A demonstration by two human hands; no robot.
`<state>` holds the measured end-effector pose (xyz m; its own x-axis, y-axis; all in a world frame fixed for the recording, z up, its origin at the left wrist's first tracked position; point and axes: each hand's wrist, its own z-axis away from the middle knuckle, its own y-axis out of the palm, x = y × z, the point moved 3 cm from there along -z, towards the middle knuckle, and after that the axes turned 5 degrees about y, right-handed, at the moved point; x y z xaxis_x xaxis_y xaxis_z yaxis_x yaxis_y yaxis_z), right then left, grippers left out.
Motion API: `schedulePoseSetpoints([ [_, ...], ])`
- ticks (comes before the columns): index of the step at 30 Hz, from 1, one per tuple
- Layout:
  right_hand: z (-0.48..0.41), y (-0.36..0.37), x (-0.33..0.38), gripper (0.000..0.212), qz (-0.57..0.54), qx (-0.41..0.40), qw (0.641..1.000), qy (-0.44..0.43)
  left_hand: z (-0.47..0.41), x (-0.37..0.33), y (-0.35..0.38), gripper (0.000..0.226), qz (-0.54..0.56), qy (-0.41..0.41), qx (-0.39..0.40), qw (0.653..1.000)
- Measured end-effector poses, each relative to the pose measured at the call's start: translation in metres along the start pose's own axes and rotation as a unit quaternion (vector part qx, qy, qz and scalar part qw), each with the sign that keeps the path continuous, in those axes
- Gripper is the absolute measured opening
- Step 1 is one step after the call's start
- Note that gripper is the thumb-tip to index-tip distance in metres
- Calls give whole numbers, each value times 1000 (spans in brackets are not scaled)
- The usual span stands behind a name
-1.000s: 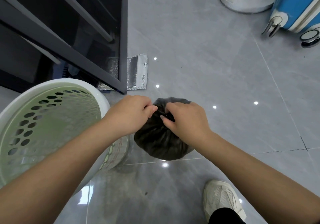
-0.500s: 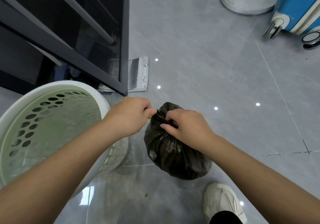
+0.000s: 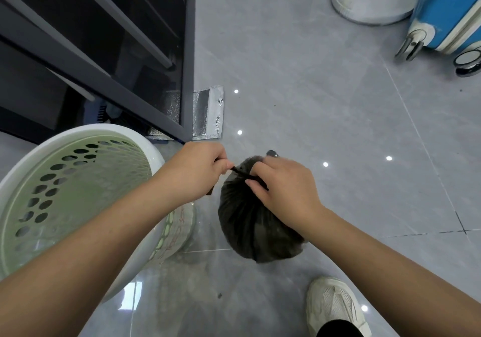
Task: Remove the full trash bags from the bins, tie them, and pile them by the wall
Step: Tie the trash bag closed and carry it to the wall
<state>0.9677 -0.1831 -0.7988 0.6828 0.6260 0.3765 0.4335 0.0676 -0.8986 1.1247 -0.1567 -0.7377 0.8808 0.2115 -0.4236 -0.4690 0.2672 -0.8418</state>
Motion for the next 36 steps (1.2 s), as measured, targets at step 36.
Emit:
schedulePoseSetpoints([
  [36,-1,6,-2,23,-13,57,998,5,-1,7,14,39,8,-30,47,998],
])
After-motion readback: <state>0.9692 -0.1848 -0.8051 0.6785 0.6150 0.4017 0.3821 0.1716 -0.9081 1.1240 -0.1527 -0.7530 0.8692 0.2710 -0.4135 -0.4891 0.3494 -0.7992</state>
